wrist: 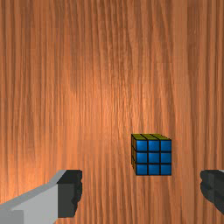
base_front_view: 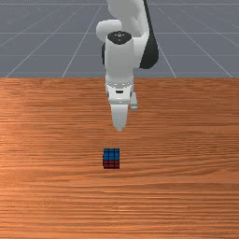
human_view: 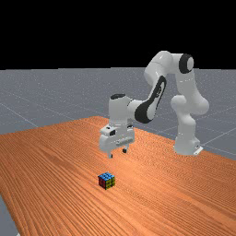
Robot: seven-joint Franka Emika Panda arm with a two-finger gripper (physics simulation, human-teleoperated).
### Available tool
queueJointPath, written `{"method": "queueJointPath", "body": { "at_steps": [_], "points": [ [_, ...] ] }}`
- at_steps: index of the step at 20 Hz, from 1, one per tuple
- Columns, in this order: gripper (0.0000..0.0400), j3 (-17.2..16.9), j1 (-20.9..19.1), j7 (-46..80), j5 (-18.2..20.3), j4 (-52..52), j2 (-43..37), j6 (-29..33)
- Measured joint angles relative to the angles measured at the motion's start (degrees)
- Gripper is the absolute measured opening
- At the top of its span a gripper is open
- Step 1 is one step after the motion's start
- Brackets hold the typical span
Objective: Rotate the cube till the blue face upward
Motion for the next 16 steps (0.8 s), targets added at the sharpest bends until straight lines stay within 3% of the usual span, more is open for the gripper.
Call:
{"method": "queueJointPath", "body": {
  "at_steps": [1,2,3,4,6,7,8,9,12,16],
  "points": [
    [0.0249,0.0,0.0,0.0,0.0,0.0,0.0,0.0],
    [0.0158,0.0,0.0,0.0,0.0,0.0,0.0,0.0],
    [0.0253,-0.2,0.17,1.12,0.08,0.07,0.01,-0.23],
    [0.0311,-0.32,0.26,1.8,0.13,0.12,0.01,-0.37],
    [0.0367,-0.45,0.35,2.46,0.19,0.17,0.0,-0.5],
    [0.0225,-2.96,2.46,15.71,-0.33,-0.53,-1.21,-2.84],
    [0.0138,-5.22,4.3,28.74,-0.3,-0.12,-1.96,-5.37],
    [0.0085,-7.26,5.94,41.57,0.18,0.79,-2.11,-7.81],
    [0.0019,-11.58,9.15,71.96,3.35,4.08,-0.78,-13.9],
    [0.0003,-12.68,9.72,80.47,5.04,5.27,-0.03,-14.68]
  ]
}}
